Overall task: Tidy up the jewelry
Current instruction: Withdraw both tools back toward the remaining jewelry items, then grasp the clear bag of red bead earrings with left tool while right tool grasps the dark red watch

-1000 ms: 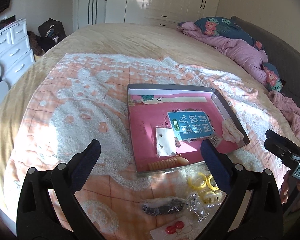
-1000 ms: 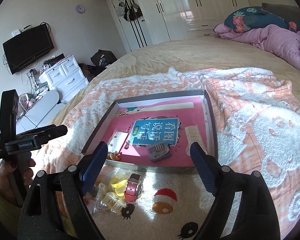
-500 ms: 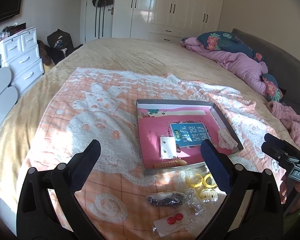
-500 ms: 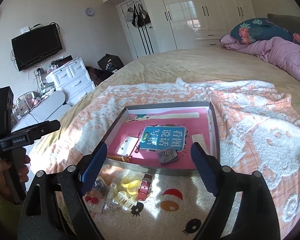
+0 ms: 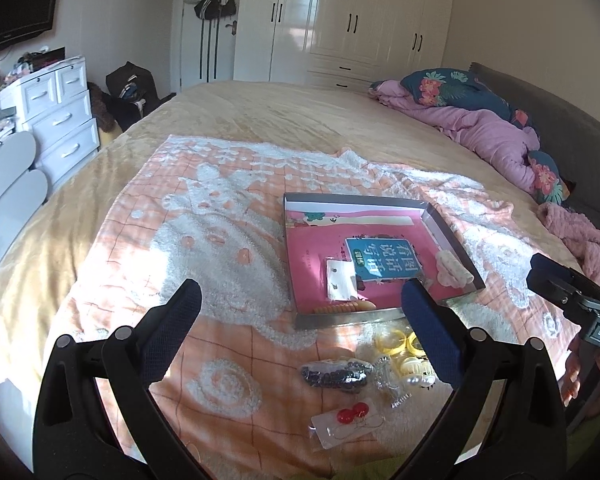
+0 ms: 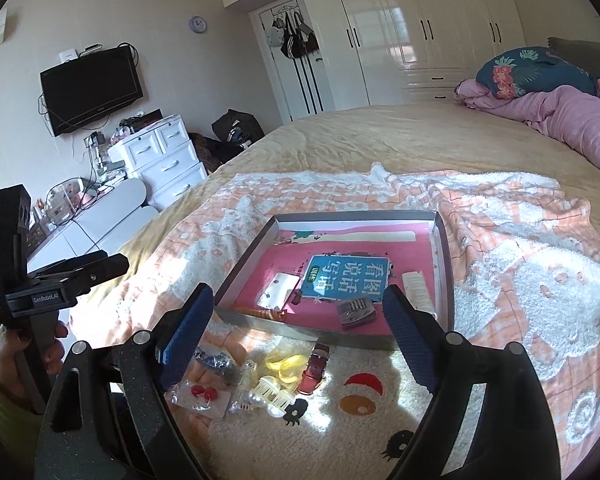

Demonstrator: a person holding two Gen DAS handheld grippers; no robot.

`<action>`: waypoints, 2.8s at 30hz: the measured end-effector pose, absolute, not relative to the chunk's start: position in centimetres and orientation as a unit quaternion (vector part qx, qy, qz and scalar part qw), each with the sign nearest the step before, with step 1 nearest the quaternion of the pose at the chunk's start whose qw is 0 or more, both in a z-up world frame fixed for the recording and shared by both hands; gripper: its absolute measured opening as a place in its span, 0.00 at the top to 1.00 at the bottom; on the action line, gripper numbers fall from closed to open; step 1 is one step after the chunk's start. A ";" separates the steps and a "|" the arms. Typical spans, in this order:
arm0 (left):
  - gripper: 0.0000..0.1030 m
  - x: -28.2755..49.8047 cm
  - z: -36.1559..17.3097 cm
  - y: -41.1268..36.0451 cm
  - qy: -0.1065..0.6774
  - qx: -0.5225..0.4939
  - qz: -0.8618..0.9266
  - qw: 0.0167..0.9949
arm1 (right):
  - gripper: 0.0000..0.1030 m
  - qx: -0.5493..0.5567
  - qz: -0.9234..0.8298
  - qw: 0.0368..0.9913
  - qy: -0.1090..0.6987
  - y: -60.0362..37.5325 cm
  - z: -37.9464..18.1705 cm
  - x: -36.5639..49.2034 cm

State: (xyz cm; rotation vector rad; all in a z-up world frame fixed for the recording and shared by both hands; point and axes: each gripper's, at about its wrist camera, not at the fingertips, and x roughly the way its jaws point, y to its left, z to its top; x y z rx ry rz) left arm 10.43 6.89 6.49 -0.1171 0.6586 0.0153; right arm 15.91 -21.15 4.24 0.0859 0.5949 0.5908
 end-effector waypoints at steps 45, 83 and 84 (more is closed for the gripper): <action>0.09 6.4 -0.5 3.1 0.420 -0.019 0.008 0.907 | 0.17 0.008 0.311 0.883 0.351 -21.7 -0.6 11.3; 0.16 10.9 -8.7 -0.3 0.514 -0.018 -0.018 0.857 | 0.85 0.061 0.281 0.881 0.376 -20.4 -6.0 19.2; 0.16 10.9 -8.6 -0.2 0.513 -0.022 -0.019 0.858 | 0.85 0.063 0.277 0.884 0.372 -20.9 -5.8 19.0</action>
